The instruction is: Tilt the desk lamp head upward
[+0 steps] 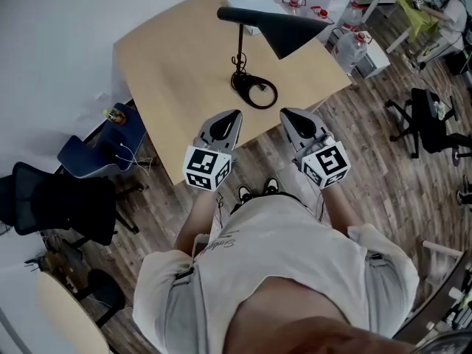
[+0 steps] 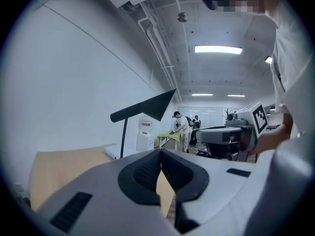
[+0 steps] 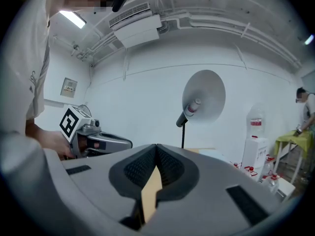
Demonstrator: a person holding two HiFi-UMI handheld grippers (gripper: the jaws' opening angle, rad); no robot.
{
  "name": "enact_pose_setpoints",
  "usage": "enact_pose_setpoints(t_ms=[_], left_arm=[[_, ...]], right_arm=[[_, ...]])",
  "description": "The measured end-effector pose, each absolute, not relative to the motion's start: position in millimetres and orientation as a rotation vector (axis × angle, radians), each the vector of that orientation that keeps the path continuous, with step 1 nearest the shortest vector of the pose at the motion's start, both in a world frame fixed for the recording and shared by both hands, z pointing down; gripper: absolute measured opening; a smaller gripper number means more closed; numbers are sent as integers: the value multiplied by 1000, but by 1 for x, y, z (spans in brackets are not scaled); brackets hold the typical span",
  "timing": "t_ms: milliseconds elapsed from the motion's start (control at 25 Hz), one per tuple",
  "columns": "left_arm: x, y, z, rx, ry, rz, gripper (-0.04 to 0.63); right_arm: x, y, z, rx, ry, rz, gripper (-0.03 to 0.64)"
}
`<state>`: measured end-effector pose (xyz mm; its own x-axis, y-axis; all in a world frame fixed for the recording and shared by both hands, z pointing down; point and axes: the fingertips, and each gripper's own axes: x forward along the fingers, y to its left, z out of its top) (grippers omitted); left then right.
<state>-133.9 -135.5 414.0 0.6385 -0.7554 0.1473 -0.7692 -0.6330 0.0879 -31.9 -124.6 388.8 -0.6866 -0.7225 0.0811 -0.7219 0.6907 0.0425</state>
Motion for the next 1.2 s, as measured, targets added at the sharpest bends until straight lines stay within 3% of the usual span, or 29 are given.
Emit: enact_pose_setpoints(t_ms=[1200], left_arm=[[-123,-127,392,2727,-1388,191,15]], right_arm=[[-18,-127,383,1158,-2862,-4,-6]])
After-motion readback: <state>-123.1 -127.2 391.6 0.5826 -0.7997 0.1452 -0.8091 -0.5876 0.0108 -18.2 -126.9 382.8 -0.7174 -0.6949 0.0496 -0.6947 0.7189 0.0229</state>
